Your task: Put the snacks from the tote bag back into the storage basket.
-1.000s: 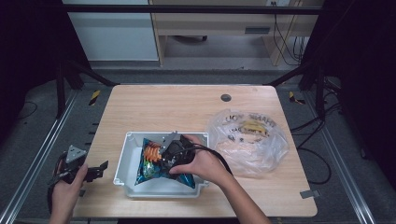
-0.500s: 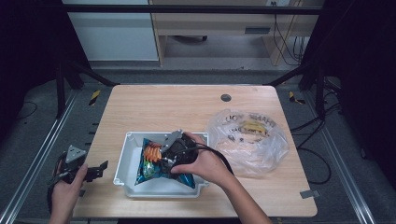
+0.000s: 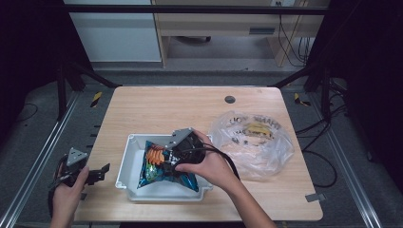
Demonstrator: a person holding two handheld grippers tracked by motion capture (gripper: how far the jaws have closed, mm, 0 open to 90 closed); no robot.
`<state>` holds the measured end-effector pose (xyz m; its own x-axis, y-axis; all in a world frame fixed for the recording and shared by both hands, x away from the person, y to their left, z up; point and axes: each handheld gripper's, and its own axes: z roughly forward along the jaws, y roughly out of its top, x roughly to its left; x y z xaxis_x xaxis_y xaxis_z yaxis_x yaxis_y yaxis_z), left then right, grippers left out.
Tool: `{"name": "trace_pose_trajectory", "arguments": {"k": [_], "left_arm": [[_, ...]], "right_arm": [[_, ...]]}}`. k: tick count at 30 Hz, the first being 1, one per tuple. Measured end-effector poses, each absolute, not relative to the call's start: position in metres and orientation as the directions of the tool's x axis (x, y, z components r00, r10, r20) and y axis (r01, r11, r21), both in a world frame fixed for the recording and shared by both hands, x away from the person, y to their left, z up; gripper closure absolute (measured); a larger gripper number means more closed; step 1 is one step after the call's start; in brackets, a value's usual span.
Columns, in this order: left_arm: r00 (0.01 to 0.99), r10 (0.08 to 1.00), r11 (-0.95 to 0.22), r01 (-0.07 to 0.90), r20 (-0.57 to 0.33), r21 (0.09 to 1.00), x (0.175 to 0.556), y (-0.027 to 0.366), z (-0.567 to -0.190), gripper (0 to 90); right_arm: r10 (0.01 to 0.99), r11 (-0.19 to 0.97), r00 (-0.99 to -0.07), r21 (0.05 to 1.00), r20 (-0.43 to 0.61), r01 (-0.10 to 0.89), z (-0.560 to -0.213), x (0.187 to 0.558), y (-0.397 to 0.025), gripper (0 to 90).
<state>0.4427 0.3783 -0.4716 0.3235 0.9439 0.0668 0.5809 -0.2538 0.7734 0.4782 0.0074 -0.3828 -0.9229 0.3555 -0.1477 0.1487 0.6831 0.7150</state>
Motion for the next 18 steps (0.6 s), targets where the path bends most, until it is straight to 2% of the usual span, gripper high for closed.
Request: {"name": "trace_pose_trajectory", "arguments": {"k": [18], "left_arm": [[0.315,0.947,-0.246,0.579,0.065,0.778,0.442,0.379,-0.472,2.8]], "right_arm": [[0.446,0.593,-0.881,0.790,-0.160,0.156,-0.358,0.465,-0.010,6.7]]}}
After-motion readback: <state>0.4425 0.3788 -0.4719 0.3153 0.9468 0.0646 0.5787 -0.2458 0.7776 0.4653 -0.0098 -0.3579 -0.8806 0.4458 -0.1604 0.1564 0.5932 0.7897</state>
